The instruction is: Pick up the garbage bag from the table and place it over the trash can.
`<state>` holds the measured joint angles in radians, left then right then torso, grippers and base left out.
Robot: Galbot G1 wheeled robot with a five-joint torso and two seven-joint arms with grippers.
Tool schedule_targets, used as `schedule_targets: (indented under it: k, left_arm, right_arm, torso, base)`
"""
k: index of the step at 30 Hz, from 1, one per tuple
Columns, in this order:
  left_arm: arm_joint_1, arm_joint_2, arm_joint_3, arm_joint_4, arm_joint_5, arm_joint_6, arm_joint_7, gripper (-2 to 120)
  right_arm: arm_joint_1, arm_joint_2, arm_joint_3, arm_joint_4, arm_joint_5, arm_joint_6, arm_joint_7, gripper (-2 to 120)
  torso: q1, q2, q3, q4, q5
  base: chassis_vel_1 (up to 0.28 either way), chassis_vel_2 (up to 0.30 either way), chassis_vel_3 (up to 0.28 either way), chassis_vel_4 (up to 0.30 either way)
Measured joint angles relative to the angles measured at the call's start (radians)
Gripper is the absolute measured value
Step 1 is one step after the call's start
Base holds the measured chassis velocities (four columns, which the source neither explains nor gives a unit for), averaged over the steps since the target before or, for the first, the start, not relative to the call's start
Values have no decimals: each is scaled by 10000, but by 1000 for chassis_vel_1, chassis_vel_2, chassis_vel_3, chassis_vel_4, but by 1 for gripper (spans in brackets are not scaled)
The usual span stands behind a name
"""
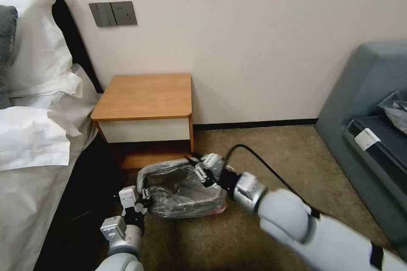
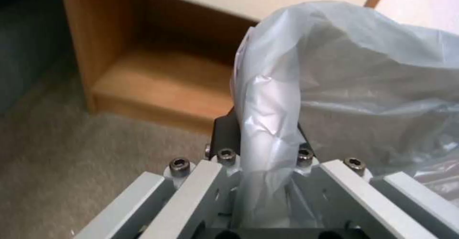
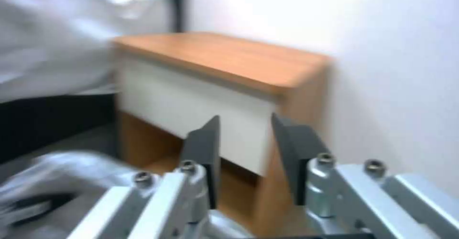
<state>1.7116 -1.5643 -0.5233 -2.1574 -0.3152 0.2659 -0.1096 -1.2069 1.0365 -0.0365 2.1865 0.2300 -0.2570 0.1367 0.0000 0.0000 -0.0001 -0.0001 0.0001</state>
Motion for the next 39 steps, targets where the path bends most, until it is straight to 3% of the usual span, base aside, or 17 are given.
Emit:
schedule_targets:
  k: [3, 6, 10, 15, 17, 19, 21, 24, 39]
  left_arm:
    - [-18, 94, 10, 89, -186, 108, 75, 5]
    - [-88, 191, -22, 350, -468, 149, 195, 5]
    - [-137, 237, -36, 634, -652, 21, 256, 5]
    - [-179, 275, -49, 806, -805, 91, 292, 5]
    - [-234, 320, -1, 863, -1011, 440, 342, 5]
    - [-245, 341, 11, 859, -1161, 656, 350, 5]
    - [-219, 394, 9, 723, -1477, 1567, 464, 5]
    - [-196, 426, 43, 731, -1264, 2027, 568, 5]
    - [-284, 349, 64, 1169, -601, 1660, 663, 5]
  right_arm:
    - [-786, 525, 665, -131, -494, 374, 39, 41]
    - [-2056, 1662, 1766, -328, -1332, 1047, 24, 57]
    - [-2644, 2619, 2308, -483, -1940, 1538, -80, 71]
    - [-3031, 3217, 2624, -511, -2150, 1830, -278, 85]
    - [-3225, 3446, 2839, -497, -2067, 1982, -364, 97]
    - [-3247, 3449, 2902, -476, -2042, 2024, -397, 99]
    - [-3234, 3414, 2991, -380, -1951, 2032, -450, 100]
    - [-3164, 3435, 3087, -326, -1859, 2019, -480, 100]
    - [-3403, 3475, 3271, -7, -1832, 2012, -687, 100]
  torso:
    - [0, 0, 0, 0, -1]
    - [0, 1, -1, 1, -4]
    - [-1, 1, 0, 2, -3]
    - [0, 1, 1, 2, -3]
    - [0, 1, 0, 1, -3]
    - [0, 0, 0, 1, -2]
    - [0, 1, 0, 2, -2]
    - [0, 0, 1, 2, -2]
    - [0, 2, -1, 3, 2]
  base:
    - [0, 0, 0, 0]
    - [0, 0, 0, 0]
    - [0, 0, 0, 0]
    - [0, 0, 0, 0]
    - [0, 0, 0, 0]
    - [0, 0, 0, 0]
    - [0, 0, 0, 0]
    - [0, 0, 0, 0]
    - [0, 0, 0, 0]
